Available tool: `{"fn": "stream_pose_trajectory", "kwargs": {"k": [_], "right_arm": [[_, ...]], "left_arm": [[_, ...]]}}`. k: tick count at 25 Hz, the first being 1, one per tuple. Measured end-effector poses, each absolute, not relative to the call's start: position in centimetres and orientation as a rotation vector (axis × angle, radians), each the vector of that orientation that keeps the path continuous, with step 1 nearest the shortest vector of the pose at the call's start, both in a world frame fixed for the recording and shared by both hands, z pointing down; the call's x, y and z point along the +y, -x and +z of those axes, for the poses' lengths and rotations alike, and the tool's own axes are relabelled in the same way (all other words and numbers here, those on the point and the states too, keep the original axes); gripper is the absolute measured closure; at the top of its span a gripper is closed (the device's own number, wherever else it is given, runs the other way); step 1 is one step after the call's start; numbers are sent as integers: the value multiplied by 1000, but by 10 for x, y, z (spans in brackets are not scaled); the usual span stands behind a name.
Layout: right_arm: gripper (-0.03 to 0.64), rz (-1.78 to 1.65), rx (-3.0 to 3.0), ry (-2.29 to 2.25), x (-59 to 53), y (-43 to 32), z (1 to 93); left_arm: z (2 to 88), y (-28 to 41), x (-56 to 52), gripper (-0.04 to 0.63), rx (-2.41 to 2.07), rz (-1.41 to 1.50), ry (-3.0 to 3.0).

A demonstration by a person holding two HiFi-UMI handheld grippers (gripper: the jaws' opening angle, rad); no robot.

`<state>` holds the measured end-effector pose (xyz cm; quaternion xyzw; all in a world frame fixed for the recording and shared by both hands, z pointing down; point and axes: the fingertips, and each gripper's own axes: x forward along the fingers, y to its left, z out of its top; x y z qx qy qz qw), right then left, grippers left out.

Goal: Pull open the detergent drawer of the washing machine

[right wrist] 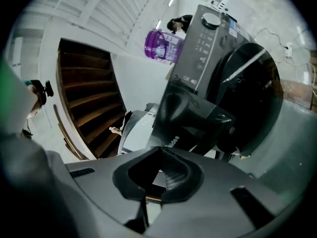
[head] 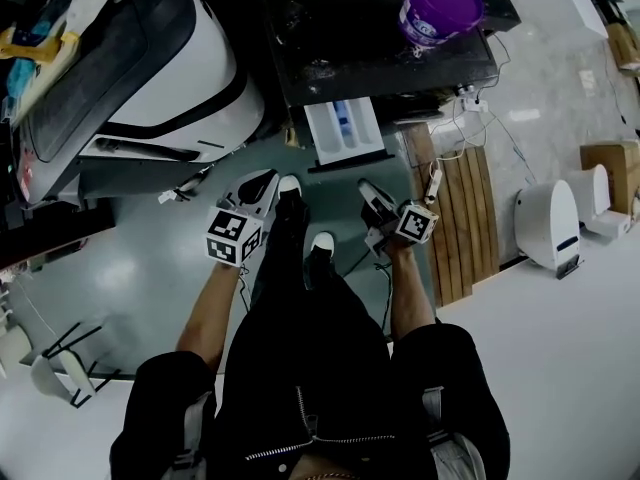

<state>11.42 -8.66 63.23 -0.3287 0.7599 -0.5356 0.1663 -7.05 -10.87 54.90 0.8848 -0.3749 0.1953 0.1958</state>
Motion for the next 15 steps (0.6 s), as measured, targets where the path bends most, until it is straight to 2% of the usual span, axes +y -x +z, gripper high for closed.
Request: {"fn": "stream_pose_trajectory", "kwargs": {"k": [8, 15], "right_arm": [[611, -1351, 2387, 984, -70, -115, 580], [611, -955, 2779, 1072, -54, -101, 516]], "left_arm": [[528, 67, -87, 574, -1102, 525, -2519], [508, 59, -70, 574, -1139, 487, -2553]]}}
